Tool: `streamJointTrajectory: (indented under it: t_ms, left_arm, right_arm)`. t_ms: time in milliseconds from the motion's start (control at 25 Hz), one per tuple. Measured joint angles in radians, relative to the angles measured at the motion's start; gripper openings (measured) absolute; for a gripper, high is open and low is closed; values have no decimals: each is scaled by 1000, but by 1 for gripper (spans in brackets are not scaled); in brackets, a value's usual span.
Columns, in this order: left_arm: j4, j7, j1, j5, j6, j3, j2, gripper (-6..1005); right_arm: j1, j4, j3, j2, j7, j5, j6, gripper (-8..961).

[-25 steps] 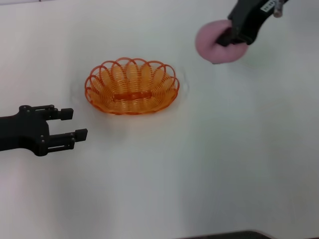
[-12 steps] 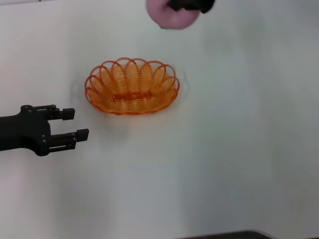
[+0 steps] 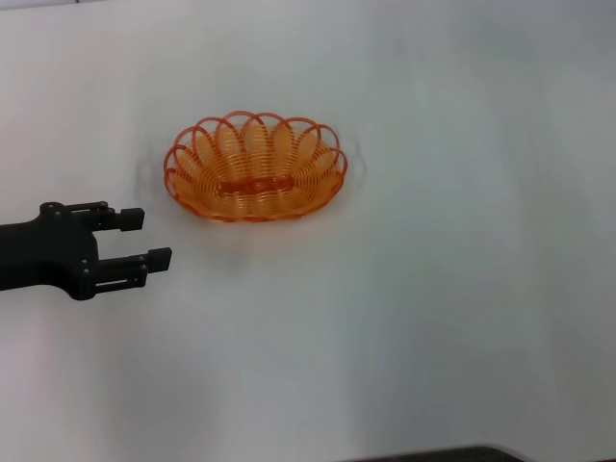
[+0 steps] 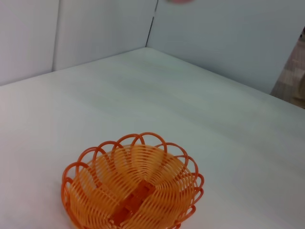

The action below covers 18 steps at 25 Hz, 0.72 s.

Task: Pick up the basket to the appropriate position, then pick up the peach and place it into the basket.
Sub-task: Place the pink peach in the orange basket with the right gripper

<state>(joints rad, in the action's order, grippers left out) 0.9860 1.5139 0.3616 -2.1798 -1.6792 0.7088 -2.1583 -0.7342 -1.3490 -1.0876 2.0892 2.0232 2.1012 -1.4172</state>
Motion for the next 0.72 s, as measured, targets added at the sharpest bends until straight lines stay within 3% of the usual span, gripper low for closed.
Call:
streamJointTrajectory:
  t_ms: [200, 400, 720]
  left_arm:
    - [-1, -1, 2, 0, 1, 1, 0, 675]
    - [-2, -4, 3, 0, 2, 1, 0, 674]
    - [-8, -5, 4, 0, 14, 4, -2, 674]
  right_arm:
    - [24, 103, 0, 2, -104, -171, 73, 53]
    - [13, 300, -8, 4, -255, -323, 150, 53]
    - [7, 574, -96, 8, -562, -552, 232, 53]
